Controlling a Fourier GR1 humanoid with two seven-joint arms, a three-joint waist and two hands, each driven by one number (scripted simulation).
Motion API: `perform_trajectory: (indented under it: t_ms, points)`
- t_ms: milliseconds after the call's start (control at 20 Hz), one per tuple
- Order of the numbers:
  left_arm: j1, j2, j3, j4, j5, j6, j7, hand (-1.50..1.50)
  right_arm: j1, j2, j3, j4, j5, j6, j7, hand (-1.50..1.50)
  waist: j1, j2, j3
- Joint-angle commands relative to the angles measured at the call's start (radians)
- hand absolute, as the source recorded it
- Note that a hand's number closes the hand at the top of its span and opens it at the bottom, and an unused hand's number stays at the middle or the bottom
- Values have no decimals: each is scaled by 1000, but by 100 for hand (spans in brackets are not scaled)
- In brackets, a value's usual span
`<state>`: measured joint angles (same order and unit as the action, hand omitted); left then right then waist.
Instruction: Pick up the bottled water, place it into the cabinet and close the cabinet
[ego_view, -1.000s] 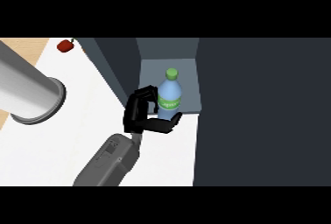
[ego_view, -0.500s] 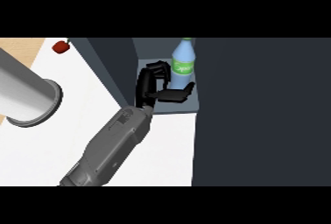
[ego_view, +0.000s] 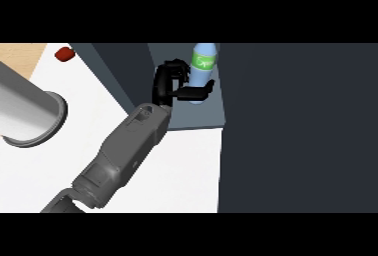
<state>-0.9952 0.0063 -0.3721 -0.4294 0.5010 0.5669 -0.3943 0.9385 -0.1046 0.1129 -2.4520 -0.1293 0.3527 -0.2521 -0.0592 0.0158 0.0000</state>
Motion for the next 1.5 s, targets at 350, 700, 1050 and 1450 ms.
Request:
perform_trajectory:
  t_ms: [350,700,1050,1450]
  points:
    - [-106,-6,133,229,33,76,-87,150,-14,0,-21,-27,-94,35,-4,-150,-30,14,-1]
    - [-134,44,98,312,-31,106,-152,-150,19,5,7,-42,-69,51,3,-150,-45,20,-2]
    - [-179,40,100,359,-45,125,-144,-150,25,-16,-2,-58,-83,78,5,-150,-52,25,-2]
    - [-232,48,174,262,16,-61,-224,-150,24,-17,-1,-29,-81,102,-26,-150,-40,20,-3]
